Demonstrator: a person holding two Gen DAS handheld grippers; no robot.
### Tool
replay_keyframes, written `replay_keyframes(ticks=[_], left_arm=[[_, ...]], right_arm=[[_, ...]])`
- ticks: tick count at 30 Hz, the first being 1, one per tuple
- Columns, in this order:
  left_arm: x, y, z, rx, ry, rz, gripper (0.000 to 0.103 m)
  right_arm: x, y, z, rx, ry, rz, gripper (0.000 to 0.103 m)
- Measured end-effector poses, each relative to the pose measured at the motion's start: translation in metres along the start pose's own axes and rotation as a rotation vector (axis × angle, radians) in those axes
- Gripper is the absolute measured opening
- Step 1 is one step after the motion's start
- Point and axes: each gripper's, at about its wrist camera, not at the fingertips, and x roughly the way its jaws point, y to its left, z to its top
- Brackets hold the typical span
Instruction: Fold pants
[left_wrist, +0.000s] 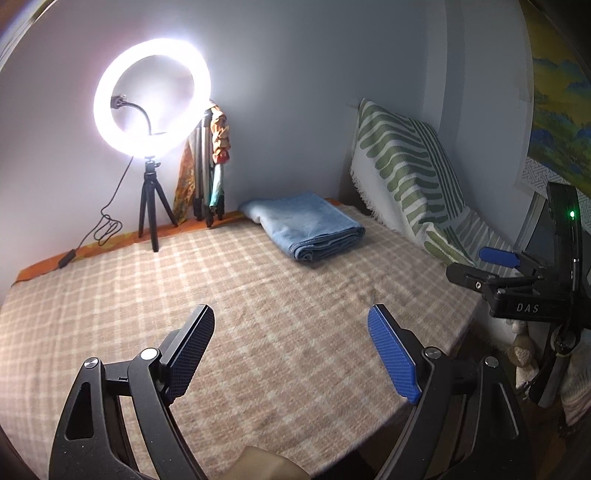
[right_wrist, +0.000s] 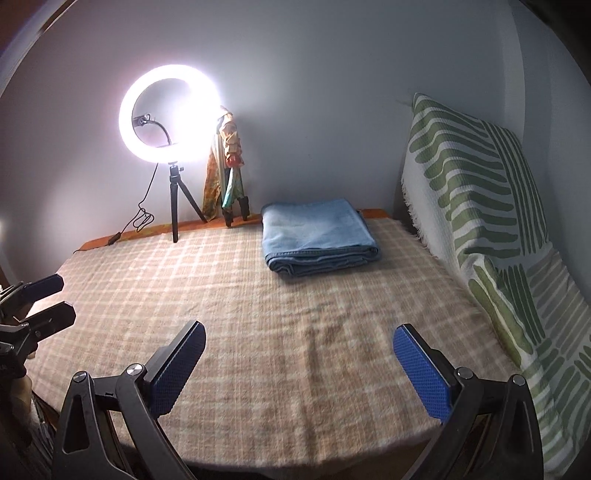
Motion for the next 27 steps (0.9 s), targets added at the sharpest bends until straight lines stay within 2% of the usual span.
replay_keyframes(ticks=[3,5,6,9,27], left_arm=[[-0.0043,-0.0003,-0.0031,-0.012,-0.009,0.009,0.087],[-0.0051,-0.0021,-0.0042,-0.004,-0.014,0.029,0.097],[-0.0055,-0.003,-0.0046,0.006,-0.017,0.037,0.098],[-0.0069,-0.0051,-0.0047,0.026,-0.023,0.044,0.098],[-0.0067,0.0002,-0.005,-0.004,-0.012,0.065,0.1]], right_arm=[[-0.0045,0.0006,-0.0042,0.022,-0.005,0.0,0.103],[-0.0063,0.0008,-0.0059,0.03,-0.008,-0.001,0.103],[-0.0069,0.0014,-0.0066,0.029,-0.01,-0.005,0.103],[-0.007,0.0029,-0.0071,0.024,-0.012,-0.011,0.103],[-0.0053,0.0055,-0.0038,0.044,-0.035,-0.004,0.103]])
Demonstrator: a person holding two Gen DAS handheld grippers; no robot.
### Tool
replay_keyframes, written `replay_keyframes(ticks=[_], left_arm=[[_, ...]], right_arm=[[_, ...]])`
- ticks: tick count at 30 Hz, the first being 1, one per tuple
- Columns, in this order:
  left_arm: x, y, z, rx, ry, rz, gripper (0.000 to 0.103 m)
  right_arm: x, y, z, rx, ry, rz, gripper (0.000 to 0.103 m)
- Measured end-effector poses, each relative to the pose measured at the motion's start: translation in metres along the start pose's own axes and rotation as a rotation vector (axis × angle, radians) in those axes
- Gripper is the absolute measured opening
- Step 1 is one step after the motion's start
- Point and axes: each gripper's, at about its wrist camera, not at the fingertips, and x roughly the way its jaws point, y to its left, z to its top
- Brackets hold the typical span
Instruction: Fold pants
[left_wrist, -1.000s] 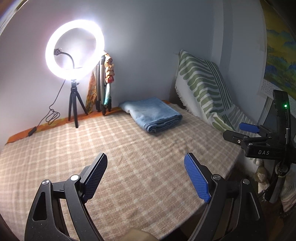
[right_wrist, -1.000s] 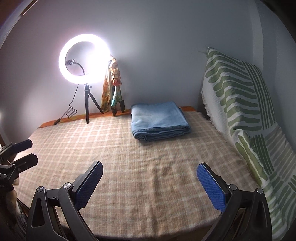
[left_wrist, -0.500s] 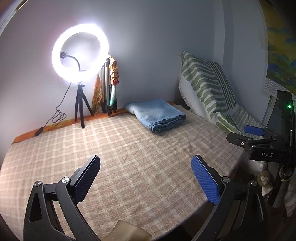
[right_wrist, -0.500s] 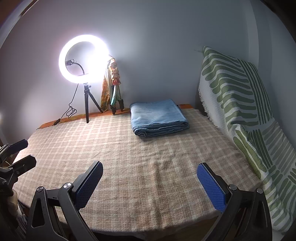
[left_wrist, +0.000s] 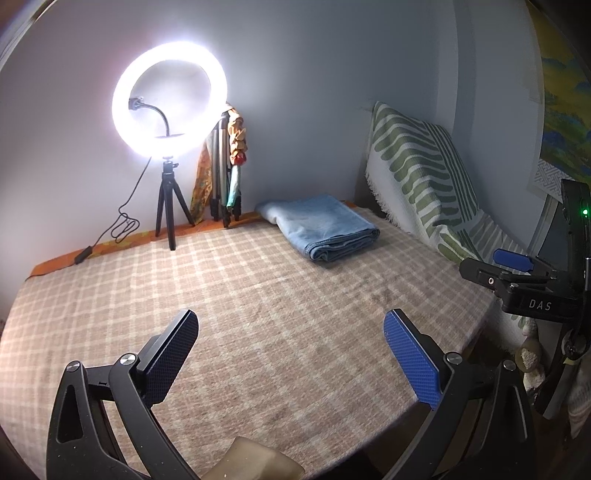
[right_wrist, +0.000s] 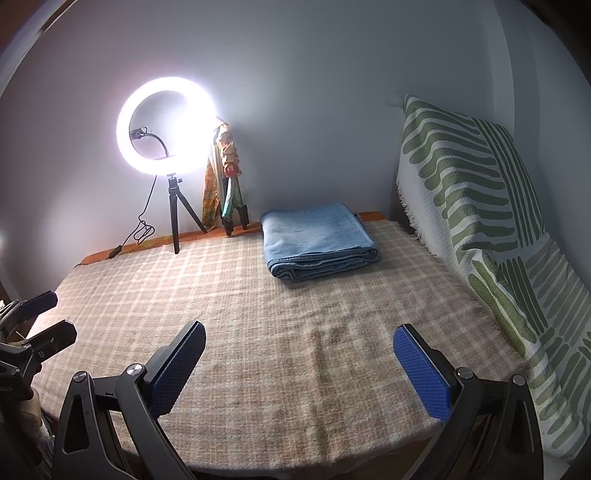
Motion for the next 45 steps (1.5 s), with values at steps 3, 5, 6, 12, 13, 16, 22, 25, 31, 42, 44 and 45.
replay_keyframes(ticks=[3,5,6,12,13,16,22,25,31,42,44,45], left_arm=[[-0.0001,0.0,0.0003,0.0,-0.001,0.001,0.1],[-0.0004,0.0003,0.0002,-0.003,-0.002,0.003,0.101],[-0.0004,0.0001,0.0002,-0.004,-0.001,0.003,0.101],[-0.0006,0.0005,0.0002,-0.004,-0.002,0.003,0.101],[-0.0005,0.0006,0.0002,-0.004,-0.002,0.003,0.101],[-0.0008,-0.0001,-0.0002,-0.003,-0.003,0.004,0.101],[-0.0012,-0.0004,-0.0009,-0.001,-0.004,0.005,0.101],[-0.0012,-0.0008,-0.001,-0.002,-0.004,0.006,0.101],[-0.0014,0.0,-0.001,-0.001,-0.006,0.011,0.101],[-0.0034,-0.0004,-0.0014,0.002,-0.012,0.014,0.101],[-0.0038,0.0001,-0.001,0.001,-0.013,0.017,0.101],[-0.0042,0.0003,-0.0009,-0.001,-0.014,0.02,0.101]], right_arm=[[0.0011,0.0005,-0.0002,0.004,0.002,0.005,0.103],[0.0016,0.0008,-0.0006,0.005,0.003,0.007,0.103],[0.0014,0.0007,-0.001,0.004,0.003,0.008,0.103],[0.003,0.0002,-0.0022,0.015,0.01,0.015,0.103],[0.0033,0.0004,-0.0024,0.017,0.011,0.016,0.103],[0.0034,0.001,-0.0026,0.017,0.011,0.017,0.103],[0.0056,0.0041,-0.0033,0.008,0.017,0.025,0.103],[0.0071,0.0042,-0.0028,0.011,0.02,0.027,0.103],[0.0086,0.0058,-0.0048,0.024,0.028,0.041,0.103],[0.0069,0.0093,-0.0049,0.02,0.028,0.043,0.103],[0.0075,0.0092,-0.0054,0.017,0.03,0.045,0.103],[0.008,0.0096,-0.0055,0.017,0.031,0.045,0.103]])
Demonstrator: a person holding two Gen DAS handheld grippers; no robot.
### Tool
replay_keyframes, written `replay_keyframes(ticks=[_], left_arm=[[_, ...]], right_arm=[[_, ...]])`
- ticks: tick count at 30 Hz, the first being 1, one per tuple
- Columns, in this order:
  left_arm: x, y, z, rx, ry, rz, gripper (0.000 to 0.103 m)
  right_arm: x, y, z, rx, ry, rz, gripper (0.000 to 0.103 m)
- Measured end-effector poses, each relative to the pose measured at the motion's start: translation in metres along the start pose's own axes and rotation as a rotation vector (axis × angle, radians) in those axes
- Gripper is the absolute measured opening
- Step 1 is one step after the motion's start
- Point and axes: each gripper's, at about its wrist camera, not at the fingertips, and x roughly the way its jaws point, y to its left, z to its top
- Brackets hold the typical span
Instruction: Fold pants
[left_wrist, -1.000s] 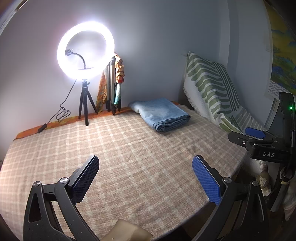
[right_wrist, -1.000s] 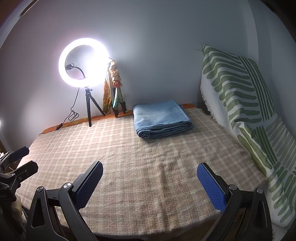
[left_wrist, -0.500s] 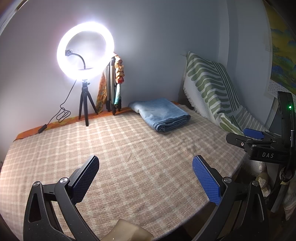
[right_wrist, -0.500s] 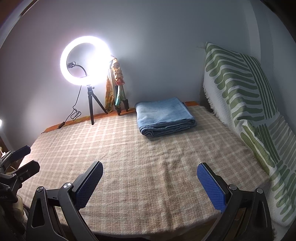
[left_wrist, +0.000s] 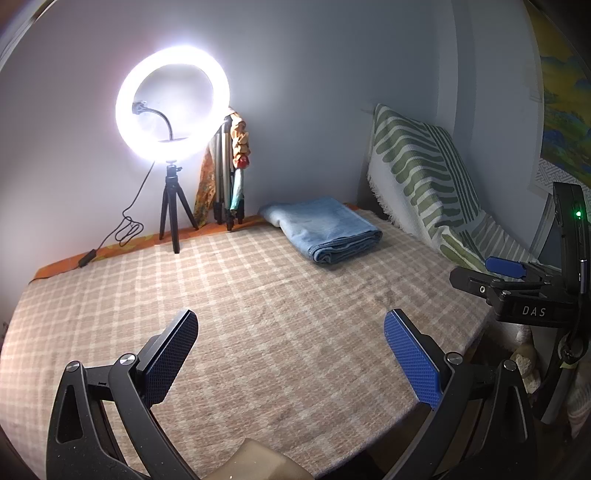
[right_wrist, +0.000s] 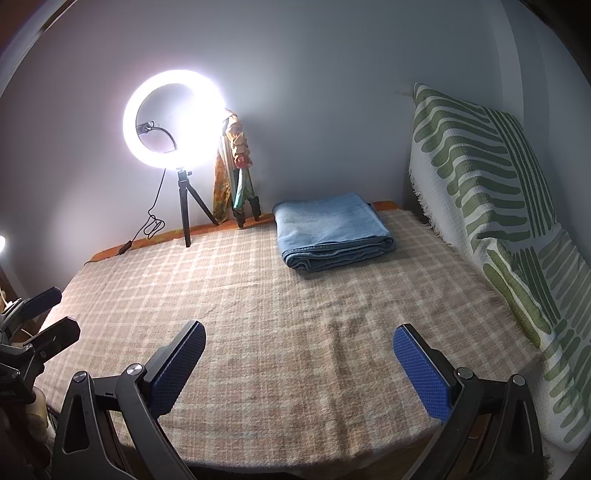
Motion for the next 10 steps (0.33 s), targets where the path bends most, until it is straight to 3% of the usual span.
replay_keyframes(ticks=[10], left_arm=[[0.0017,0.0044,-0.0013,-0.01,-0.006,0.006,0.101]], right_arm=[[0.0022,-0.0001,-0.0002,0.003,0.004,0.005,0.103]])
